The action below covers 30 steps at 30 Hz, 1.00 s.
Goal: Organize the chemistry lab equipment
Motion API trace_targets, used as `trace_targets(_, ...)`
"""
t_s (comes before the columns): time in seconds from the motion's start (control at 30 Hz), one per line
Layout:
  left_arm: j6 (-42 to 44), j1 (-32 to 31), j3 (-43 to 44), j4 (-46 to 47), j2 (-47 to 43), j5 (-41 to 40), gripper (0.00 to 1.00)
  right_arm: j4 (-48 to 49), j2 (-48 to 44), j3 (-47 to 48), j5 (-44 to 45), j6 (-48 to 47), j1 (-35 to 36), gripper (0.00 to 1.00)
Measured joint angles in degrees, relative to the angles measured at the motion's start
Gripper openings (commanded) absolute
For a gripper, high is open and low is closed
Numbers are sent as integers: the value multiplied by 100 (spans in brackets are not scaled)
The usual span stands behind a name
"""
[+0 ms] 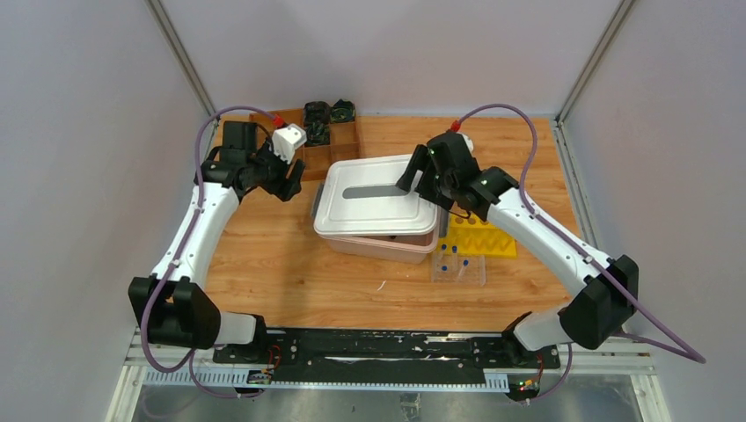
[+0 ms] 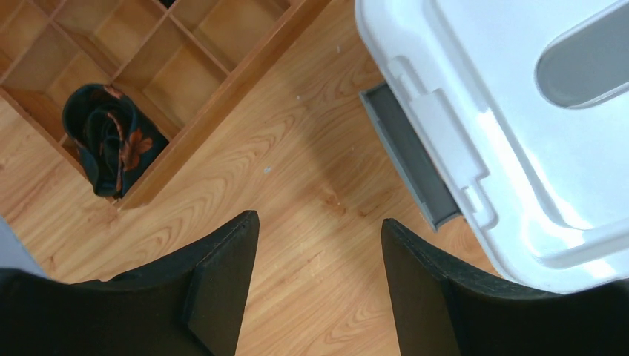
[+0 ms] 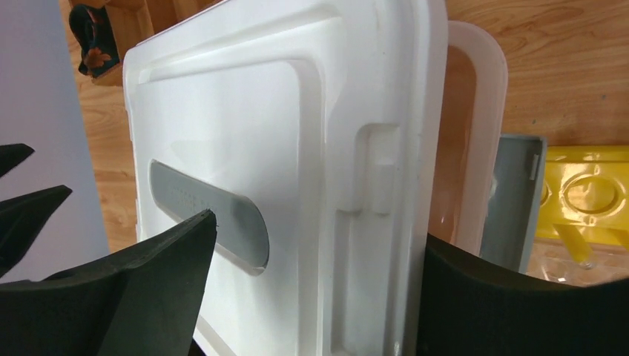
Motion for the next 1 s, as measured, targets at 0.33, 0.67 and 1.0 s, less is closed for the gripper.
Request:
trace_targets(0.33,-203,-763,225,-44,190,125,66,-962,422,498,-24,-656,-11,87)
trace_targets(0.67,-203,-931,225,-70,575,-26,64,-1381,133,522,205,-879,-109,88)
trace_targets(1.0,-188,-901,269,-223,411,-74,65,-1532,238,586,302,-1056,-173,89)
